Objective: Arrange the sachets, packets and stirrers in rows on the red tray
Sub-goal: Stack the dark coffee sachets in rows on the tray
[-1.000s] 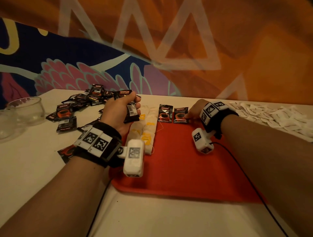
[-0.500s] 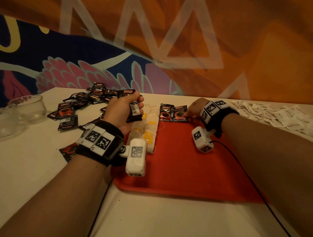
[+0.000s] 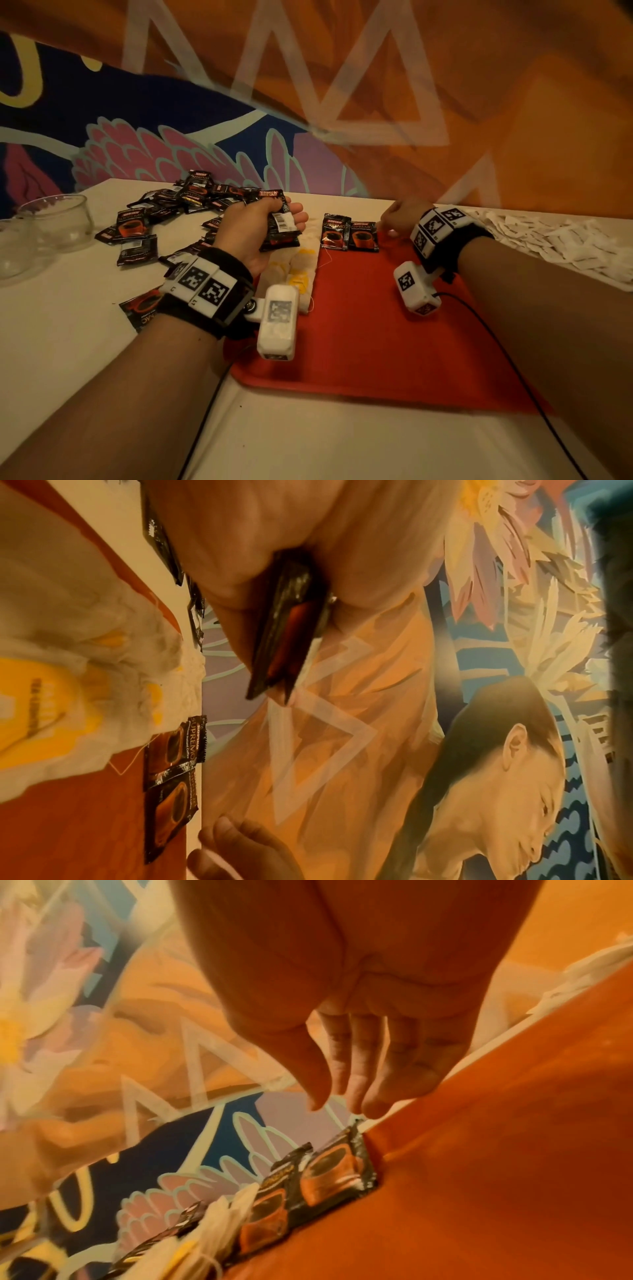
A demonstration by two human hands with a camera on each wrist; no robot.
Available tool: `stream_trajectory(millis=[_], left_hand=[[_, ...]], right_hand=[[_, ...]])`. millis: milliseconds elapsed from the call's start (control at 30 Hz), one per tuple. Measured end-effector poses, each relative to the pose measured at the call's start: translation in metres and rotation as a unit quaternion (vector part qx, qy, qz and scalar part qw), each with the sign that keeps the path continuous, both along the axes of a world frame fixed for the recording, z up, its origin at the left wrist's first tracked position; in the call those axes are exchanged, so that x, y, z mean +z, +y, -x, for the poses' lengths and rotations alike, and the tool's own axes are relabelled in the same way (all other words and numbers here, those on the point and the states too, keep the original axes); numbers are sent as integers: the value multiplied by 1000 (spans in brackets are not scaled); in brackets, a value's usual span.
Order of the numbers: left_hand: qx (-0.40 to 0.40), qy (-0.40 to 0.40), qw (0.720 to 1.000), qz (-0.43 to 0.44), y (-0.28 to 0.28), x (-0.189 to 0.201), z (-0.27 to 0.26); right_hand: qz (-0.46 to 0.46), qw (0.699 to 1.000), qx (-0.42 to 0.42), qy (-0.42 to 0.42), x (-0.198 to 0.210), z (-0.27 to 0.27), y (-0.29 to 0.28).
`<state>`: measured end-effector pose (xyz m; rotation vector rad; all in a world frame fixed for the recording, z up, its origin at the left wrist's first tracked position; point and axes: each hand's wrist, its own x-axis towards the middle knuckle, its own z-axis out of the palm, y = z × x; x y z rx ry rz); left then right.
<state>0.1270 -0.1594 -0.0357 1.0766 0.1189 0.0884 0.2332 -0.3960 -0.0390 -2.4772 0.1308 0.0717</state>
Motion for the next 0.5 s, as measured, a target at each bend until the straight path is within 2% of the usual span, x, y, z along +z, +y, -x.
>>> stream_trajectory(millis=[167, 267, 367, 500], left_hand=[[15, -1, 999, -51, 4, -3, -1], [26, -3, 998, -58, 4, -5, 1], [22, -10, 995, -94, 2, -5, 3], [30, -16, 992, -122, 1, -5, 3]], right_hand=[[-142, 982, 95, -76, 19, 40, 33], [-193, 963, 172, -80, 32, 70, 56], [-208, 953, 213, -55, 36, 87, 75], [-215, 954, 200, -65, 30, 92, 87]])
